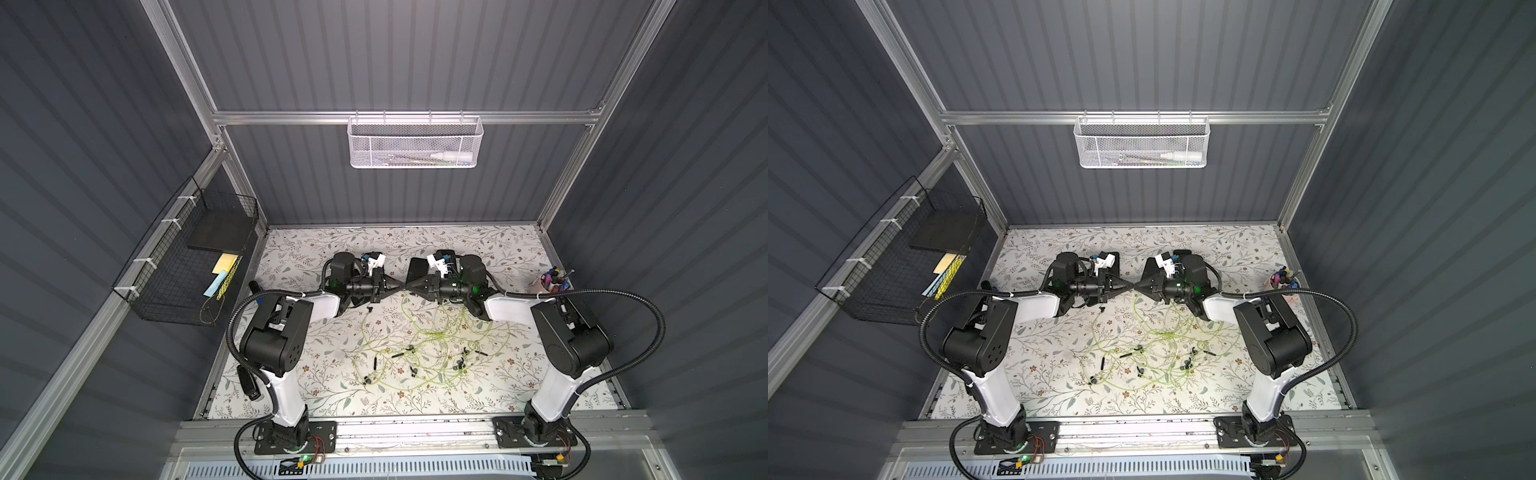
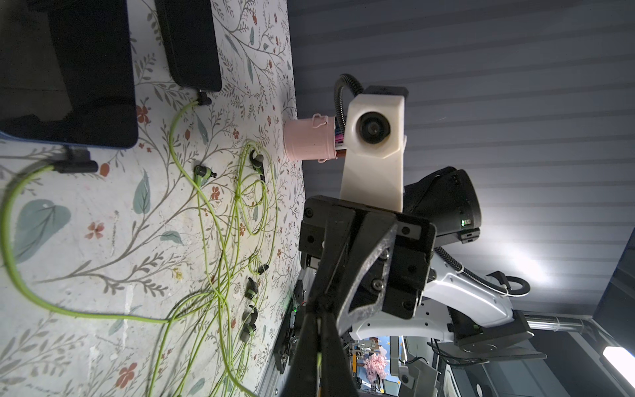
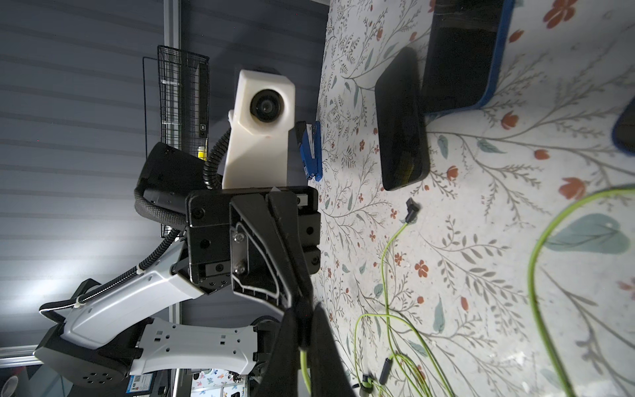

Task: Plug wired earphones into phones
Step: Pick up the wired earphone from the center of the board, then pick up the phone at the center of the board.

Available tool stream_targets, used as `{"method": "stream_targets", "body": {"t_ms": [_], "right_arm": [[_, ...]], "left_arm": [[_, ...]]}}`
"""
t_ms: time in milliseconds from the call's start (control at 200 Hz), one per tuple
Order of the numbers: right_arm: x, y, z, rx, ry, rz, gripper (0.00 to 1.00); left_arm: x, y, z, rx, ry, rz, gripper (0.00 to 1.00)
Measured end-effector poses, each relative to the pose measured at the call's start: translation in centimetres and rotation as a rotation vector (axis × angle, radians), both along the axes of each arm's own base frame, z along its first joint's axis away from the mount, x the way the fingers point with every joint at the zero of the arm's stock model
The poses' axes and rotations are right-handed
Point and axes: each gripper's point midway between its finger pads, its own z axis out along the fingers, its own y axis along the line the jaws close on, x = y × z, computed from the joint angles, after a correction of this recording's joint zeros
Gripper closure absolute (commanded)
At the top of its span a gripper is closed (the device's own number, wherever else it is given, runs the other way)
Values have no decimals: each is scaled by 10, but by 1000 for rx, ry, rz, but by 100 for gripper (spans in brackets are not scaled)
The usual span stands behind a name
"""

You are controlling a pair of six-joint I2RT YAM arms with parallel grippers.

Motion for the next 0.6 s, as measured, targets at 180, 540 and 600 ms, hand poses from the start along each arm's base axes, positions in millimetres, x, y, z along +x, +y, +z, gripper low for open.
{"method": "stream_targets", "body": {"t_ms": [180, 540, 600], "right_arm": [[2, -1, 1, 4, -14, -8, 99], [-7, -21, -28, -114, -13, -101, 100], [-11, -26, -27, -134, -25, -117, 100]], "left_arm": [[22, 11, -12, 126, 14, 65, 18], [156, 54, 7, 663, -294, 347, 8], [172, 63, -12, 762, -293, 366, 8]]}}
